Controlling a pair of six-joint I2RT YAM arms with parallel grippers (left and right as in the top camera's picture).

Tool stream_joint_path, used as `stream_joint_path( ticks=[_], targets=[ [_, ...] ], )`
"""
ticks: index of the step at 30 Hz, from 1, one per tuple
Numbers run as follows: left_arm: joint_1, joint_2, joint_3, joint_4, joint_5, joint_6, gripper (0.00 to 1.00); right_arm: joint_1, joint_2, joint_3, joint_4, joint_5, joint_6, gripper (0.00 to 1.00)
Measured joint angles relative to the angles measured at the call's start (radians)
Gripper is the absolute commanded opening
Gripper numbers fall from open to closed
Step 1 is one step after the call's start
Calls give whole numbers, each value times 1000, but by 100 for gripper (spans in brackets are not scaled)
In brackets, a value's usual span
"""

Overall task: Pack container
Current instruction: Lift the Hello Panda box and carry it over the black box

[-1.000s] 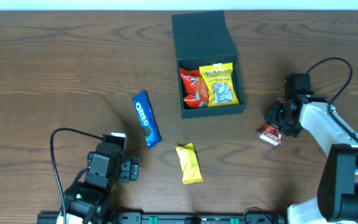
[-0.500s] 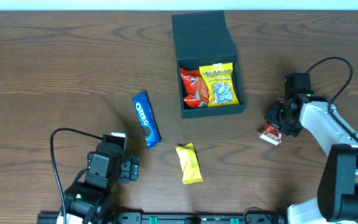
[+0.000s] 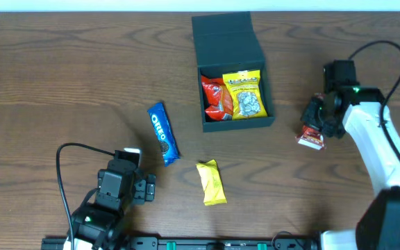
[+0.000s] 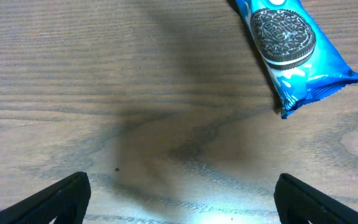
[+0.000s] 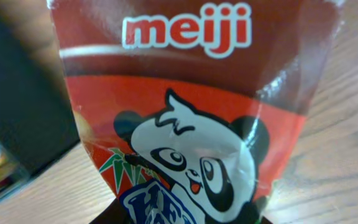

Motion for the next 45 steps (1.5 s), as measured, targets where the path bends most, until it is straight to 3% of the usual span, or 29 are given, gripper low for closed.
stream_joint_path(
  ticks=[7, 16, 28, 45],
  targets=[
    [0, 0, 0, 0, 0, 0, 95, 156, -9, 196, -131, -17, -81, 19],
    [0, 0, 0, 0, 0, 0, 95, 334, 17, 385, -133, -68, -144, 18],
    [0, 0, 0, 0, 0, 0, 95, 341, 392, 564, -63, -159, -196, 19],
    [0, 0, 0, 0, 0, 0, 95, 388, 531, 571, -1, -221, -200, 16]
  ],
)
